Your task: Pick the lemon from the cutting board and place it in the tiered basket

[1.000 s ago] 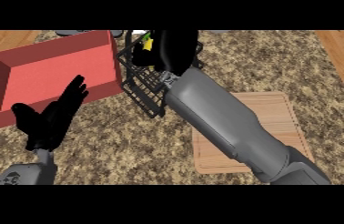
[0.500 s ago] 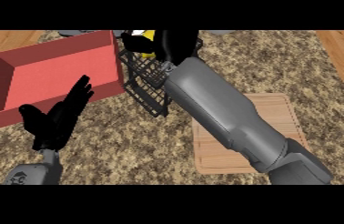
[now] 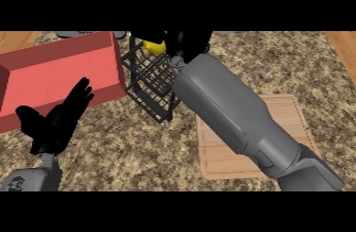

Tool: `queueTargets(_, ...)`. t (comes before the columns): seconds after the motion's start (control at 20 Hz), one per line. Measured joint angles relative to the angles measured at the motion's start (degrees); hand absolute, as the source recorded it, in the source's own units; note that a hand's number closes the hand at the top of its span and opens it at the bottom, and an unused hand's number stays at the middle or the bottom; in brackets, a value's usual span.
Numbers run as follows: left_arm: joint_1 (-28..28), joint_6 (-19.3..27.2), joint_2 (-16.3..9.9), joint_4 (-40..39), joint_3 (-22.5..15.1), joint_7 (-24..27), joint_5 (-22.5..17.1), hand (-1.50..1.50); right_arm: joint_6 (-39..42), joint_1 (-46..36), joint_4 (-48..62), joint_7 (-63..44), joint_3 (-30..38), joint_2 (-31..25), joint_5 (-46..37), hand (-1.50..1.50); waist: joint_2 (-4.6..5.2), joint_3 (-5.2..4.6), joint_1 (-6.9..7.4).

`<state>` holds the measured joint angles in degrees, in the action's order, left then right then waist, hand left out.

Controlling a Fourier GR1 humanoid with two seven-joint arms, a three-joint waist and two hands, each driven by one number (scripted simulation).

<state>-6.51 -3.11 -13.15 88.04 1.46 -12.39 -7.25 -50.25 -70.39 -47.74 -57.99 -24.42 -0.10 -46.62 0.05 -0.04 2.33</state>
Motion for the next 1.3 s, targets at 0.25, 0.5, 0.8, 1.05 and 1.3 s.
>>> queueTargets(0.25, 0.84, -0.13, -0.32, 0.33, 0.85, 0.09, -0.33, 0.0, -7.17, 1.62, -3.73, 0.53, 3.7, -0.31, -0.06, -1.5, -0.1, 0.03, -0.91)
queueTargets(0.5, 2.0, 0.13, -0.95, 0.54, 2.24, -0.21, -0.52, 0.0, -9.9, 5.56, -10.0, -0.9, 7.81, -2.3, -4.86, -1.5, -0.56, 0.04, -2.77)
queueTargets(0.8, 3.78, -0.06, -1.37, 0.67, 3.68, 0.46, -0.95, 0.0, -7.95, 14.74, -25.48, -4.72, 12.27, -7.1, -10.22, -1.5, -1.03, 0.05, -4.58)
queueTargets(1.05, 4.65, -0.04, -1.31, 1.76, 3.83, 0.24, -0.83, 0.0, -4.25, 27.98, -43.74, -6.25, 13.16, -10.51, -12.81, -1.5, -1.08, 0.06, -5.09)
queueTargets(1.3, 5.27, 0.23, -0.71, 3.29, 3.28, -0.4, -0.44, 0.0, 0.54, 40.56, -62.65, -7.68, 14.89, -16.06, -10.96, -1.5, -0.88, 0.07, -4.84)
